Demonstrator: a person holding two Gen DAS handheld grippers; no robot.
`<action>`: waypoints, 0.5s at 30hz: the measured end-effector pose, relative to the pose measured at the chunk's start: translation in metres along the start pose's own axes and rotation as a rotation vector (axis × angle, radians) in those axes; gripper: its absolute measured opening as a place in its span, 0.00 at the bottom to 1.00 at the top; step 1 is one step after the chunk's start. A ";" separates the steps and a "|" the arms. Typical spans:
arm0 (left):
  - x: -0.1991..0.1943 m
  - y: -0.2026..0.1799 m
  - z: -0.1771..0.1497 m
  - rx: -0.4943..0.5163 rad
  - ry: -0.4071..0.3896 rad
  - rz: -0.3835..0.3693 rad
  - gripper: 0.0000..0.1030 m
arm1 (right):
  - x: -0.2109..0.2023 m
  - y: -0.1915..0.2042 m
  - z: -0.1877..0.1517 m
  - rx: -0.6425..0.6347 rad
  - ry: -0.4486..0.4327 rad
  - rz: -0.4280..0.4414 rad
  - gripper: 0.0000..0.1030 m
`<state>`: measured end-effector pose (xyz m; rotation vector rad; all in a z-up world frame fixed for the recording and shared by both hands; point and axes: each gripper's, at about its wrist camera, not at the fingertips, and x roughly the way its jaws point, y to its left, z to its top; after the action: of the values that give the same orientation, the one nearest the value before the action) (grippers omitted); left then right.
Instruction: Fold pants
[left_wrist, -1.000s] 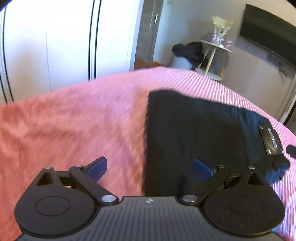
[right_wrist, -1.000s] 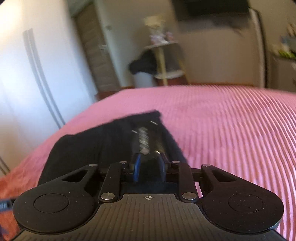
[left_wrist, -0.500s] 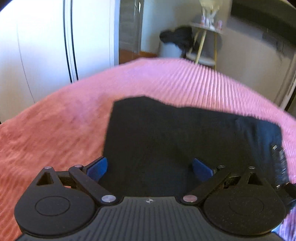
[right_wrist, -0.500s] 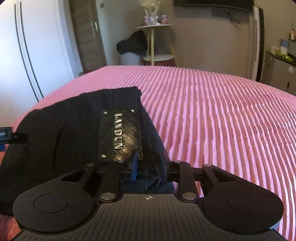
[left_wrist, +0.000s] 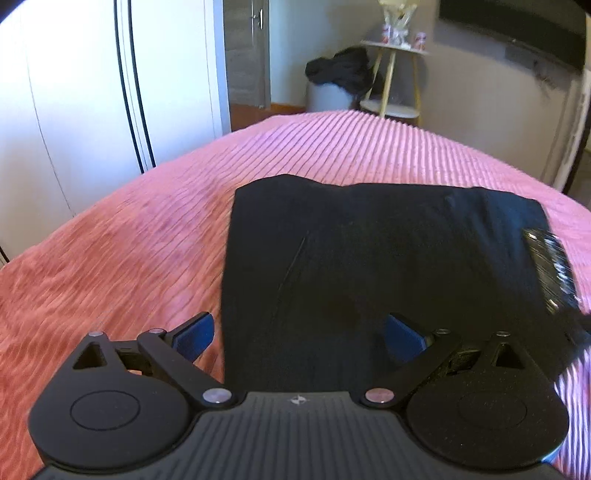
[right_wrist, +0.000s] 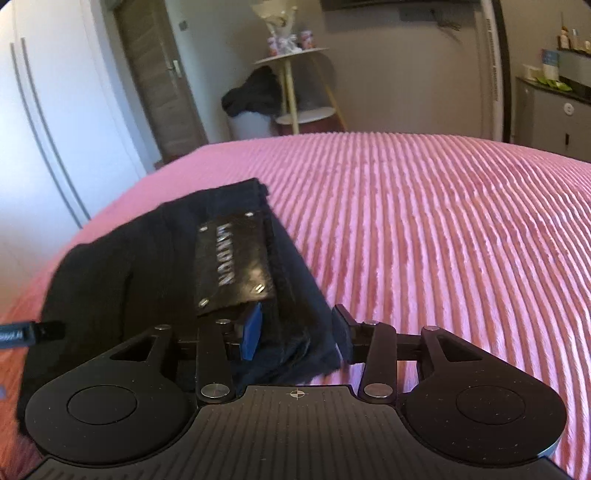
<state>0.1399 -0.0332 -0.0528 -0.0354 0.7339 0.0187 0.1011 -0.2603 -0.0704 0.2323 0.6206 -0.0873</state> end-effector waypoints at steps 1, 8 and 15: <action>-0.005 0.002 -0.005 -0.005 0.002 0.002 0.96 | -0.004 0.000 -0.002 -0.002 -0.005 0.002 0.44; -0.039 0.013 -0.039 -0.044 0.058 -0.016 0.96 | 0.008 -0.007 -0.005 0.023 0.048 -0.041 0.64; -0.075 0.030 -0.073 -0.097 0.129 -0.014 0.96 | 0.018 -0.027 -0.006 0.149 0.076 -0.053 0.93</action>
<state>0.0342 -0.0065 -0.0573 -0.1351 0.8617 0.0393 0.1081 -0.2851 -0.0909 0.3648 0.6968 -0.1773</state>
